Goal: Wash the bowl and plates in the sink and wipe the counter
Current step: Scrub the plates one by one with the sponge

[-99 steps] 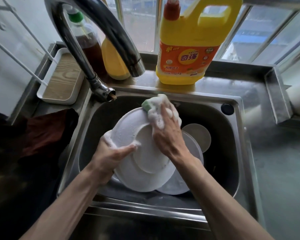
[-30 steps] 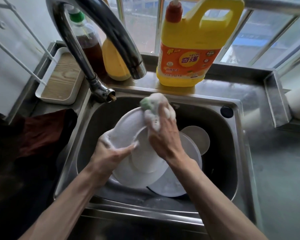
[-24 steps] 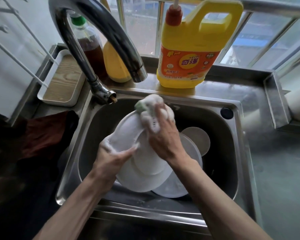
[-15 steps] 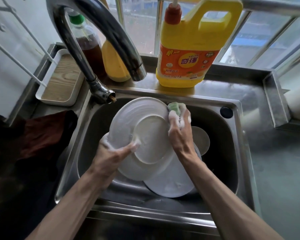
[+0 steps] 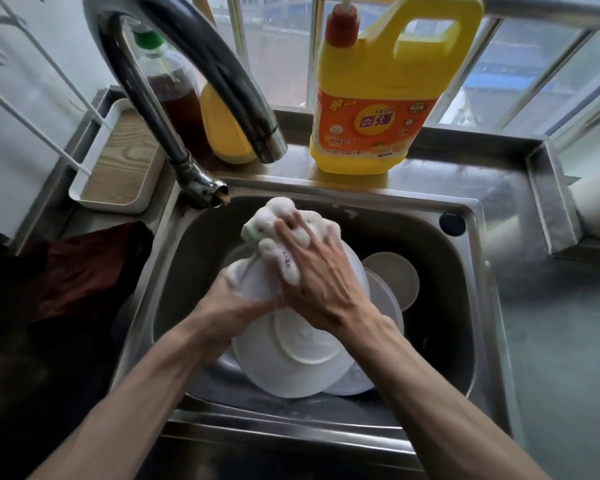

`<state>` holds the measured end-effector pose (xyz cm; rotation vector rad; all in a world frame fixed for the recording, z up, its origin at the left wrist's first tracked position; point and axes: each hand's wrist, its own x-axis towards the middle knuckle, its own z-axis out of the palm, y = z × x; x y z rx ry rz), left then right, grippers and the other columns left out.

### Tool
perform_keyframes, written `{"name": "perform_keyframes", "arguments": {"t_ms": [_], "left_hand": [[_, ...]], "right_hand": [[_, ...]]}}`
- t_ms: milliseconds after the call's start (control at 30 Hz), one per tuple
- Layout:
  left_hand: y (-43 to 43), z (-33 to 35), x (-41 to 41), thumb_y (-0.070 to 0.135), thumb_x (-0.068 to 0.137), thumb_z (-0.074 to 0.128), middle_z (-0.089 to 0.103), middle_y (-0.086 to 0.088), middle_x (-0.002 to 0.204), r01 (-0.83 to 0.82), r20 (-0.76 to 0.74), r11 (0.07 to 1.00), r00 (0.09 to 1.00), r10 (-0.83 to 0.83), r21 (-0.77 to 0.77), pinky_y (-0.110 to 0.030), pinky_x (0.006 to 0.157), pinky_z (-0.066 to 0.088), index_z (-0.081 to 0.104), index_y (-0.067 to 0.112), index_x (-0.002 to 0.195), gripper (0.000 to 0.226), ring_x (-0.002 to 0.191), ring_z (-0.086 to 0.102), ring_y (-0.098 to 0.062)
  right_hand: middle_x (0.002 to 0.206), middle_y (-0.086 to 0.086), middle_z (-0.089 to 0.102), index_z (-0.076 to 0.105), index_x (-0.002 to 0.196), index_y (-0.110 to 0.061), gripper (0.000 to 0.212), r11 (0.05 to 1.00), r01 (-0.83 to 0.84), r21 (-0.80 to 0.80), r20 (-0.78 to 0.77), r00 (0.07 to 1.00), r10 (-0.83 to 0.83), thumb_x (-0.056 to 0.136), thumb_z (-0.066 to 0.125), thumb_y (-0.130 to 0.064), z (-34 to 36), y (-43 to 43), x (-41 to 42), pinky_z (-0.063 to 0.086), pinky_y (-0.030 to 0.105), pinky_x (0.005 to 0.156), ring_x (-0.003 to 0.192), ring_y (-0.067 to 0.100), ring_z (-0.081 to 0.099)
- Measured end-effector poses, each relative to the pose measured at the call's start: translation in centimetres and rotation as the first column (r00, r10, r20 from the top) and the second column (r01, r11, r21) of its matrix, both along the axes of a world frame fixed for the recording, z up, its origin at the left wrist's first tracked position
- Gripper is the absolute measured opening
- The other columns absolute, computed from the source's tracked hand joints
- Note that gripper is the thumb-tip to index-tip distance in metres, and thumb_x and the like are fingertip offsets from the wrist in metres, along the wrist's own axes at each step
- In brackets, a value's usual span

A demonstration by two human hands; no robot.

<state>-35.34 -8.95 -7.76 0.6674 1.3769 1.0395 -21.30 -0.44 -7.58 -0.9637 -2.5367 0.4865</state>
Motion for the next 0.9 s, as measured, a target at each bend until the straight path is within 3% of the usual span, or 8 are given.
{"name": "perform_keyframes", "arguments": {"t_ms": [67, 200, 367, 467, 567, 700, 833, 900], "left_hand": [[-0.9, -0.4, 0.3, 0.012, 0.056, 0.097, 0.08, -0.003, 0.094, -0.115, -0.013, 0.993, 0.993, 0.115, -0.015, -0.023, 0.065, 0.058, 0.068, 0.016, 0.108, 0.059, 0.085, 0.075, -0.017], [-1.4, -0.6, 0.6, 0.017, 0.054, 0.092, 0.079, -0.001, 0.092, -0.195, -0.019, 0.981, 0.981, 0.195, -0.005, -0.028, 0.062, 0.06, 0.067, 0.017, 0.105, 0.056, 0.082, 0.077, -0.018], [-0.9, -0.9, 0.9, 0.036, 0.056, 0.099, 0.079, 0.004, 0.091, -0.213, -0.084, 0.977, 0.973, 0.214, 0.021, -0.021, 0.061, 0.057, 0.068, 0.022, 0.102, 0.057, 0.083, 0.075, -0.015], [-0.7, -0.9, 1.0, 0.04, 0.044, 0.103, 0.08, 0.0, 0.092, -0.245, -0.025, 0.969, 0.969, 0.246, 0.027, -0.021, 0.063, 0.057, 0.07, 0.021, 0.102, 0.069, 0.081, 0.076, -0.013], [-0.4, -0.7, 0.8, 0.008, 0.056, 0.094, 0.08, -0.001, 0.087, -0.263, 0.016, 0.964, 0.965, 0.263, 0.047, -0.024, 0.062, 0.058, 0.075, 0.017, 0.091, 0.04, 0.077, 0.075, -0.013], [0.1, -0.6, 0.5, 0.011, 0.061, 0.086, 0.079, -0.009, 0.094, -0.239, 0.002, 0.969, 0.971, 0.24, 0.067, -0.031, 0.067, 0.062, 0.074, 0.011, 0.1, 0.041, 0.081, 0.075, -0.02], [0.2, -0.7, 0.9, 0.021, 0.053, 0.096, 0.079, -0.007, 0.094, -0.216, 0.0, 0.975, 0.976, 0.216, 0.054, -0.027, 0.068, 0.059, 0.073, 0.014, 0.101, 0.054, 0.082, 0.074, -0.016], [-0.4, -1.1, 0.8, 0.025, 0.055, 0.1, 0.079, -0.006, 0.095, -0.236, 0.006, 0.971, 0.972, 0.236, 0.035, -0.027, 0.068, 0.059, 0.073, 0.014, 0.102, 0.056, 0.085, 0.074, -0.018]], "right_hand": [[0.15, -0.004, 0.043, 0.055, 0.136, -0.033, 0.042, 0.966, 0.21, -0.152, -0.003, 0.977, -0.213, 0.102, 0.03, -0.037, -1.2, 0.8, 1.2, 0.034, 0.045, 0.105, 0.131, 0.024, 0.044], [0.164, 0.006, 0.03, 0.031, 0.157, -0.019, 0.054, 0.607, 0.509, -0.61, 0.039, 0.785, -0.619, 0.107, 0.023, -0.037, -2.1, 0.0, 2.4, 0.021, 0.044, 0.116, 0.144, 0.031, 0.029], [0.172, 0.003, 0.017, 0.027, 0.162, -0.017, 0.062, 0.788, 0.282, -0.548, -0.062, 0.925, -0.374, 0.104, 0.037, -0.038, -2.0, -2.3, 1.0, 0.004, 0.023, 0.122, 0.153, 0.009, 0.007], [0.17, 0.007, 0.021, 0.049, 0.152, -0.016, 0.052, 0.919, 0.158, -0.361, -0.186, 0.954, -0.236, 0.104, 0.055, -0.033, -1.7, -2.2, 0.3, 0.019, 0.022, 0.123, 0.151, 0.018, 0.027], [0.152, 0.01, 0.027, 0.068, 0.132, -0.018, 0.032, 0.903, 0.242, -0.355, -0.343, 0.865, -0.366, 0.101, 0.064, -0.025, -1.5, -0.2, 1.0, 0.03, 0.015, 0.118, 0.133, 0.014, 0.042], [0.126, 0.002, 0.041, 0.075, 0.118, -0.02, 0.021, 0.792, 0.414, -0.449, -0.372, 0.719, -0.586, 0.099, 0.069, -0.025, -1.4, 0.8, 1.6, 0.044, 0.038, 0.111, 0.122, 0.023, 0.047], [0.12, -0.001, 0.058, 0.072, 0.12, -0.024, 0.029, 0.935, 0.257, -0.245, -0.385, 0.859, -0.337, 0.093, 0.077, -0.032, 0.3, -1.2, 0.0, 0.047, 0.026, 0.098, 0.111, 0.017, 0.056], [0.115, -0.002, 0.065, 0.075, 0.11, -0.019, 0.024, 0.942, 0.232, -0.242, -0.409, 0.856, -0.316, 0.089, 0.081, -0.029, -0.3, -1.1, 0.4, 0.052, 0.031, 0.093, 0.105, 0.017, 0.062]]}}
